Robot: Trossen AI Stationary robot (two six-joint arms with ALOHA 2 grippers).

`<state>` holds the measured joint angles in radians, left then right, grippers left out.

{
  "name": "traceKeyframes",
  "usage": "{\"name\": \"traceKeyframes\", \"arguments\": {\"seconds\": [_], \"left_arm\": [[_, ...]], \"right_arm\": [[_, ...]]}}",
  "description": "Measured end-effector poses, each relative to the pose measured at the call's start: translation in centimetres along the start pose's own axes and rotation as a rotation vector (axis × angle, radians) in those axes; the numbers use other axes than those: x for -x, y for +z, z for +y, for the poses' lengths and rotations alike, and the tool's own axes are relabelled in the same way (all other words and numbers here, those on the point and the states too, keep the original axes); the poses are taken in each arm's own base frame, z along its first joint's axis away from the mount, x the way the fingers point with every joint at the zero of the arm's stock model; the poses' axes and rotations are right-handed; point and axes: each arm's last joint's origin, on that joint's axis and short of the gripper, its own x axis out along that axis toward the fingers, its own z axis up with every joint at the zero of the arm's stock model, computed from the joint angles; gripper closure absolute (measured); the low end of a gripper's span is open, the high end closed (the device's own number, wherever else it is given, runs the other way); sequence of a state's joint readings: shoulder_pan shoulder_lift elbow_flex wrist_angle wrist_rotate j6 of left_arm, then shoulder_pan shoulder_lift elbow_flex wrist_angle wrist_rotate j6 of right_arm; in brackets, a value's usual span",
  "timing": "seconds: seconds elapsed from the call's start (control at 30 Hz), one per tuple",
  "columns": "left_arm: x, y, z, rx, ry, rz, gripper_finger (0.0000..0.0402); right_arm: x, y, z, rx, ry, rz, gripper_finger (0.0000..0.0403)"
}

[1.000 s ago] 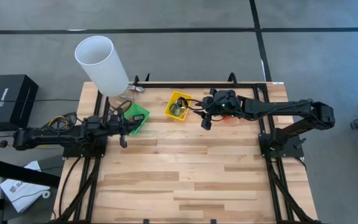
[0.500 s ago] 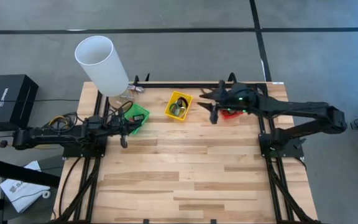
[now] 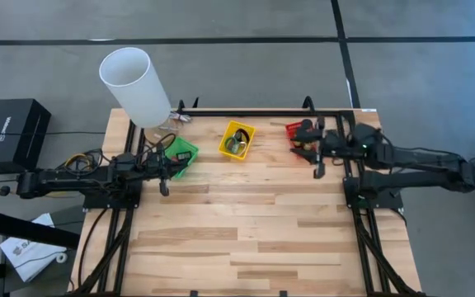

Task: Pick & Place Office items
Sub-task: Return to Home Position

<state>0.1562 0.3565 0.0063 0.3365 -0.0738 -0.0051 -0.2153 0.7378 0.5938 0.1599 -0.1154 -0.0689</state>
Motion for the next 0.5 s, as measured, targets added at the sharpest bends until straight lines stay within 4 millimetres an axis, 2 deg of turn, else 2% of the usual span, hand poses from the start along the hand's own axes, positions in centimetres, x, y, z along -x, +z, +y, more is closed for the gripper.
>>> {"name": "traceKeyframes", "arguments": {"seconds": [0.1,0.23,0.5], "left_arm": [[0.0,0.0,0.0,0.000,0.000,-0.003,0.0399],[0.0,0.0,0.0,0.000,0.000,-0.004,0.0399],[0.0,0.1,0.0,0.000,0.000,-0.007,0.0399]], "right_arm": [[1.6,-1.6,0.3,-0.006,-0.008,-0.090,0.0255],[3.2,-3.6,0.6,-0.011,-0.002,-0.103,0.0255],[4.6,-5.9,1.2,-0.010,0.027,-0.070,0.0255]]}}
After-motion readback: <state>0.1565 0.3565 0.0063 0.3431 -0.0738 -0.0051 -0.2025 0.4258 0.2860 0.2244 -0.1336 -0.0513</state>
